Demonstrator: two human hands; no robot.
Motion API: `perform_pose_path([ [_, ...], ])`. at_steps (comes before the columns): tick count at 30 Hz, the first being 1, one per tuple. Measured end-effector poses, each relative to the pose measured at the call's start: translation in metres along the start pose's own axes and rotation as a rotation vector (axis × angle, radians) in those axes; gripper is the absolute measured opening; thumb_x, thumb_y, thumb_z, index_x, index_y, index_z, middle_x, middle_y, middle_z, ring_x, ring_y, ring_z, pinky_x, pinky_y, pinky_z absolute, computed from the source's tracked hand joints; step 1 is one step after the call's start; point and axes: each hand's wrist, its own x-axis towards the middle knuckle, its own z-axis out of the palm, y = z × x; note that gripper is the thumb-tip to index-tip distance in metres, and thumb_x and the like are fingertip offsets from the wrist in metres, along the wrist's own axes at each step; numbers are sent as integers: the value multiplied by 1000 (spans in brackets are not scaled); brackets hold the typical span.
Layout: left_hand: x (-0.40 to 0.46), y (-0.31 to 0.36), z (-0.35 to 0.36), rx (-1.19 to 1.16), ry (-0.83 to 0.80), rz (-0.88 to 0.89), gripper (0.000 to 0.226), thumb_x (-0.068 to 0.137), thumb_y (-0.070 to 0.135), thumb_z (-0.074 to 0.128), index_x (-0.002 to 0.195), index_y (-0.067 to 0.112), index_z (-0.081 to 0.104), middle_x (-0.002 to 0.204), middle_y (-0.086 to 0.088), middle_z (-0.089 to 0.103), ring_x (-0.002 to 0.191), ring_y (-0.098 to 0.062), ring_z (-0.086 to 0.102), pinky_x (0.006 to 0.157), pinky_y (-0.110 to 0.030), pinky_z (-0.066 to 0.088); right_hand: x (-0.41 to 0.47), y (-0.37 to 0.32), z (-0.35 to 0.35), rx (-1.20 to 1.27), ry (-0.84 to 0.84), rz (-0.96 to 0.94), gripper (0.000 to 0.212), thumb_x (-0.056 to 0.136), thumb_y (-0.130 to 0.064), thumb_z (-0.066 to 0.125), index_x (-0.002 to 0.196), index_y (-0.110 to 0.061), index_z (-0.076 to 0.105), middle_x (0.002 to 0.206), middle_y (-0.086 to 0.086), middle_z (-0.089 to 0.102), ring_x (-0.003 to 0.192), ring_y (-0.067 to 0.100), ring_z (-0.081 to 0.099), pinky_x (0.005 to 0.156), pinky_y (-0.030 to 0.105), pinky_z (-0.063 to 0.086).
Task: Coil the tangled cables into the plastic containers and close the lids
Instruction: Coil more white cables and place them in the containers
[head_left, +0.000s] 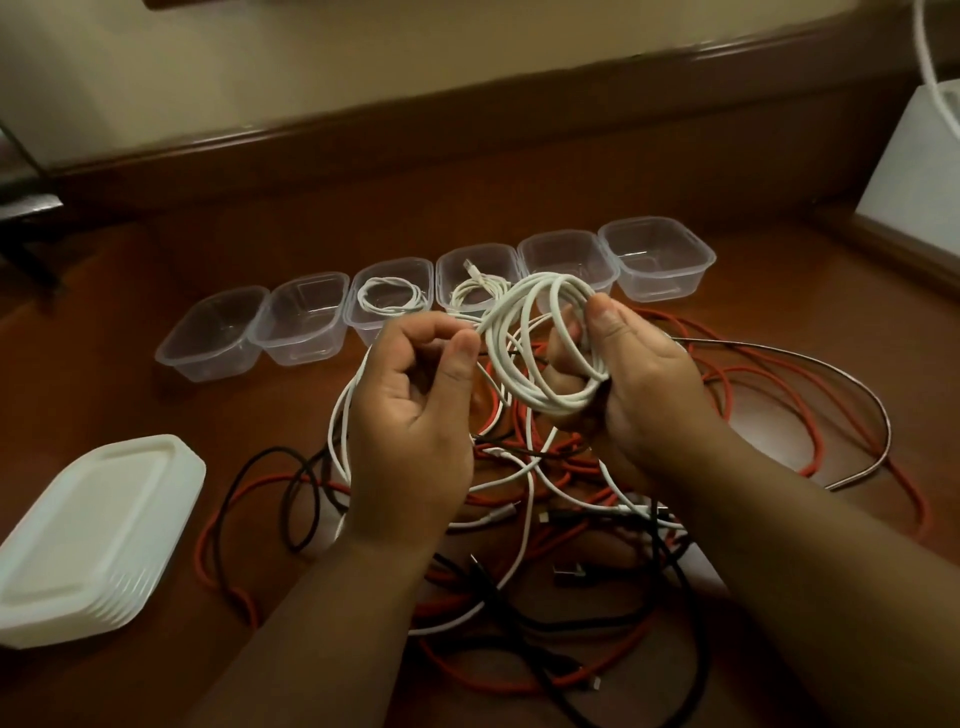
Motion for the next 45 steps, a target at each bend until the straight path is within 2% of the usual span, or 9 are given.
perform_pose_path([
  [7,-2,3,-5,177,73,146,9,101,29,50,104,25,57,86,8,58,77,-10,58,69,-23,47,-3,-2,0,-7,-122,-47,31,94,-36,39,75,-20,58,67,1,41,53,15,32,48,27,34],
  [14,-2,12,-2,39,-29,-53,6,92,31,66,94,26,70,88,0,70,77,-14,68,67,-23,53,-5,-1,0,87,-69,-55,29,100,-35,40,91,-12,56,66,0,49,54,15,42,54,29,41],
  [17,-3,16,3,-123,1,-265,16,80,35,69,90,25,75,85,-1,75,77,-14,71,70,-28,54,-6,0,-1,-233,15,-130,32,98,-42,41,81,-20,58,68,4,50,60,25,44,54,34,42],
  [20,-5,16,8,-333,-19,-457,20,81,26,65,92,15,77,89,-9,76,85,-22,73,77,-37,57,-5,3,0,-567,68,-296,33,105,-30,32,81,-18,50,62,-11,48,53,8,43,50,23,38],
  [22,-8,19,11,-468,-75,-547,23,84,19,59,92,6,76,92,-13,75,89,-23,71,81,-36,58,-3,6,-1,-752,112,-368,31,106,-31,31,83,-21,50,64,-10,47,54,5,43,50,27,38],
  [27,-12,21,10,-654,-213,-643,37,83,43,61,101,14,75,100,-8,72,96,-19,66,88,-35,52,1,9,-4,-995,144,-468,27,104,-30,32,79,-32,42,65,-11,46,59,-1,46,51,15,37],
  [36,-7,15,6,-660,-382,-708,4,74,19,72,78,20,71,74,4,66,81,-13,62,92,-40,42,9,13,-13,-1203,85,-513,23,104,-27,37,84,-17,42,69,-13,42,67,-7,44,59,8,35],
  [38,-6,16,9,-612,-412,-676,11,77,11,67,75,21,73,70,7,65,78,-12,63,90,-39,45,9,14,-14,-1233,61,-499,23,105,-26,38,85,-16,42,71,-12,43,67,-4,44,59,9,35],
  [45,-5,6,12,-272,-268,-616,25,80,5,59,95,20,72,93,-6,70,93,-24,64,91,-44,50,11,6,-19,-1256,112,-528,24,105,-27,36,83,-17,39,70,-11,42,60,5,40,58,13,34],
])
